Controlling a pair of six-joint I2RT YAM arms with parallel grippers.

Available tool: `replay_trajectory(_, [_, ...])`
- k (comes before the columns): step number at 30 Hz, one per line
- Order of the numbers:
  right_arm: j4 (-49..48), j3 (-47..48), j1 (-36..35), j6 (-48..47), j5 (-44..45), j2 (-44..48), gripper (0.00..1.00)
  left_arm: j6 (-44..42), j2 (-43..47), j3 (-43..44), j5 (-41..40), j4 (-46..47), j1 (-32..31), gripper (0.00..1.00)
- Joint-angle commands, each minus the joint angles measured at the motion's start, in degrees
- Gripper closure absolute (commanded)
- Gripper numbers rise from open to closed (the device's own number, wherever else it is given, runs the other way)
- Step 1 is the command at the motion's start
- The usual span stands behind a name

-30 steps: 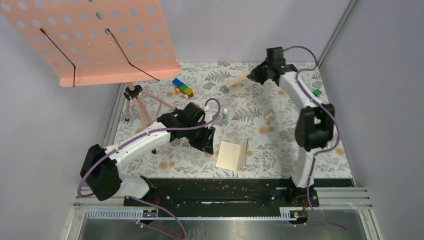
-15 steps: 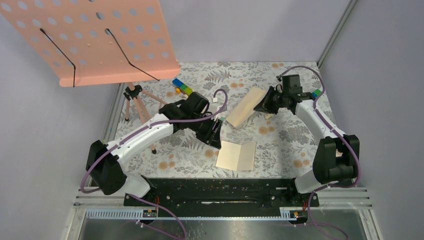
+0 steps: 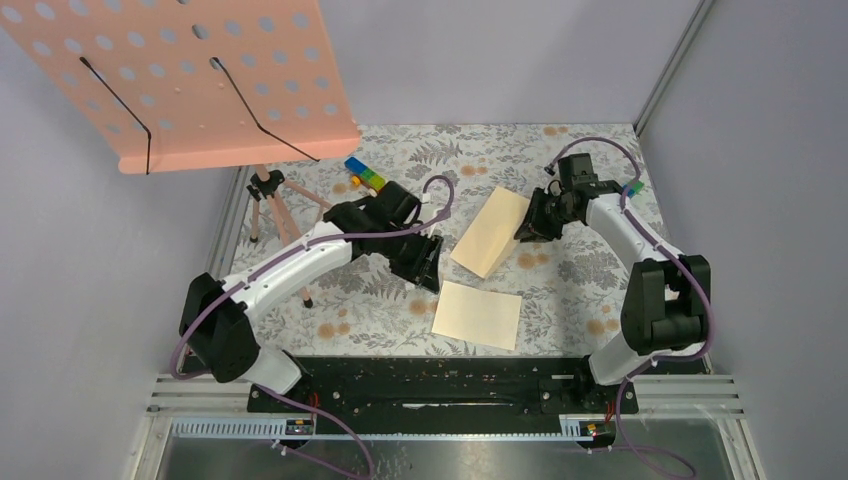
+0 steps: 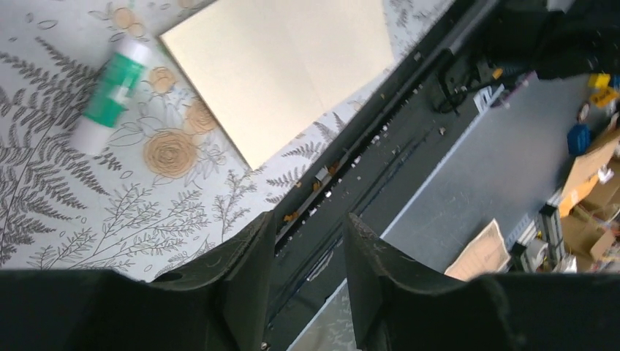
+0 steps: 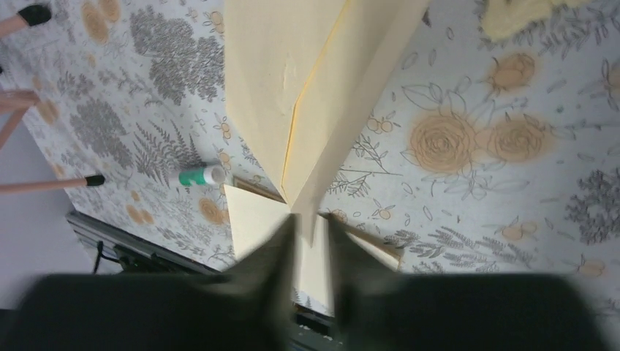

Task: Place the letter into the envelope and seal it
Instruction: Place the envelope at the center of the board, then move the solid glue at the center of the board.

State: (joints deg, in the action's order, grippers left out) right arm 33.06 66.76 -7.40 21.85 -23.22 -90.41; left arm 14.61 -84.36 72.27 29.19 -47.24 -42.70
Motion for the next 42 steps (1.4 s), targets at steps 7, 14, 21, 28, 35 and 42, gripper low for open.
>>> replay_trajectory(7, [3.7, -0.6, 0.0, 1.5, 9.1, 2.1, 0.37, 11.0, -6.0, -9.8, -29.5, 5.7, -4.5, 0.32])
replay_trajectory(14, [0.4, -6.6, 0.0, 4.2, 5.0, 6.6, 0.37, 9.3, -8.0, -8.9, -33.3, 11.1, -5.0, 0.24])
replay_trajectory(21, [0.5, -7.0, 0.0, 4.3, 4.7, 7.7, 0.36, 3.5, -13.2, -8.2, -28.1, 11.4, -5.8, 0.24])
replay_trajectory(28, [0.4, -6.1, 0.0, 4.8, 3.5, 6.7, 0.36, 3.2, -17.2, -7.6, -32.4, 13.6, -6.1, 0.26])
replay_trajectory(35, [0.5, -6.1, 0.0, 4.5, 4.2, 7.3, 0.36, 4.2, -23.0, -3.2, -35.8, 13.2, -6.1, 0.63])
replay_trajectory(42, [0.3, -6.6, 0.0, 4.3, 4.5, 8.0, 0.36, 4.3, -22.5, -1.3, -36.8, 11.8, -3.0, 0.98])
